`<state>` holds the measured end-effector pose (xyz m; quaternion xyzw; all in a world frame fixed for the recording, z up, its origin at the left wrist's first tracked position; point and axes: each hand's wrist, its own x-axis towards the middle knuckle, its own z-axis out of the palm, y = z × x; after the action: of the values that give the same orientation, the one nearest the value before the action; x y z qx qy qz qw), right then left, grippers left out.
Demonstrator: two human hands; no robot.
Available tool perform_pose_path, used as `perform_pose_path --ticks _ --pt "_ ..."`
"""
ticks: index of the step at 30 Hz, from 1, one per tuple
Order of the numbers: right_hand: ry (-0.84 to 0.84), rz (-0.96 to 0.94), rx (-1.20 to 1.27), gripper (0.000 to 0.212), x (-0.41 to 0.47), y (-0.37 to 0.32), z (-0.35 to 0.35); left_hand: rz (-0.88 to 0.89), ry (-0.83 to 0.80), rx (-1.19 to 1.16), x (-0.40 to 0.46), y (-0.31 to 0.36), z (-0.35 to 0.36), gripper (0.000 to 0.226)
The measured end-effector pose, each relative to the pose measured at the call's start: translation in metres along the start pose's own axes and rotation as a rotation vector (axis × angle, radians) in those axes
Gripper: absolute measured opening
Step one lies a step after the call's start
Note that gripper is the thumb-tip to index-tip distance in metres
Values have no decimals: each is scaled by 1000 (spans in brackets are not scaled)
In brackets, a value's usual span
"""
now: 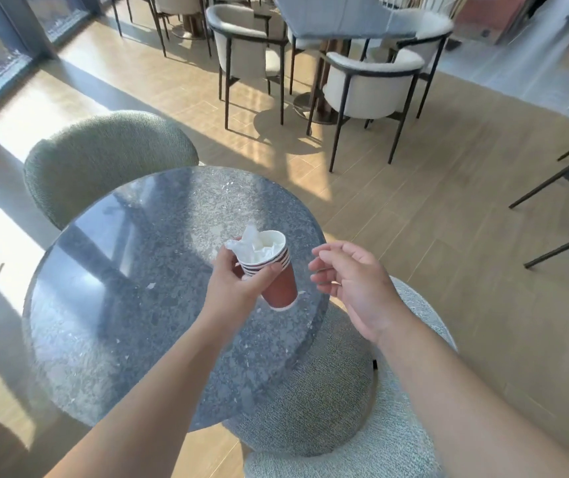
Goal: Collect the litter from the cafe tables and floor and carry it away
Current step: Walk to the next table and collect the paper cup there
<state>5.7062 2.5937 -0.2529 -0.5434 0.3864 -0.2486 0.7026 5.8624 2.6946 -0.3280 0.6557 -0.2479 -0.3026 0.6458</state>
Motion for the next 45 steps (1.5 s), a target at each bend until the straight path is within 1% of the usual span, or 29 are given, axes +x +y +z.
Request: perform_pose_path --ticks 3,8,11,15,21,26,29,32,37,41,45 --pt "35 -58 33 11 -13 -17 -28 63 -50 -21 -8 28 29 63" --pt "53 -130 73 12 -42 -46 -92 152 -123 -17 -33 71 96 53" --pt "80 -169 106 14 -60 -59 -145 162 -165 -39 -49 84 145 55" --pt "147 -200 118 15 -88 -69 -231 187 -244 -9 -77 94 227 39" --pt "244 -241 179 17 -132 -81 -366 204 -358 5 -126 100 363 55" --pt "351 -273 183 10 -176 -92 -461 221 -500 22 -161 103 472 54" --pt "419 -291 205 10 -195 -98 -509 249 -588 27 -171 110 522 56" --pt "475 -300 214 12 -208 -101 -546 286 -656 29 -175 115 562 49" --pt "555 -316 232 13 -212 -107 -591 311 -737 28 -171 120 619 48" --pt "598 -304 232 13 -197 -110 -626 292 -782 22 -154 113 662 52" --pt "643 -291 230 13 -164 -115 -662 263 -827 5 -123 100 710 51"
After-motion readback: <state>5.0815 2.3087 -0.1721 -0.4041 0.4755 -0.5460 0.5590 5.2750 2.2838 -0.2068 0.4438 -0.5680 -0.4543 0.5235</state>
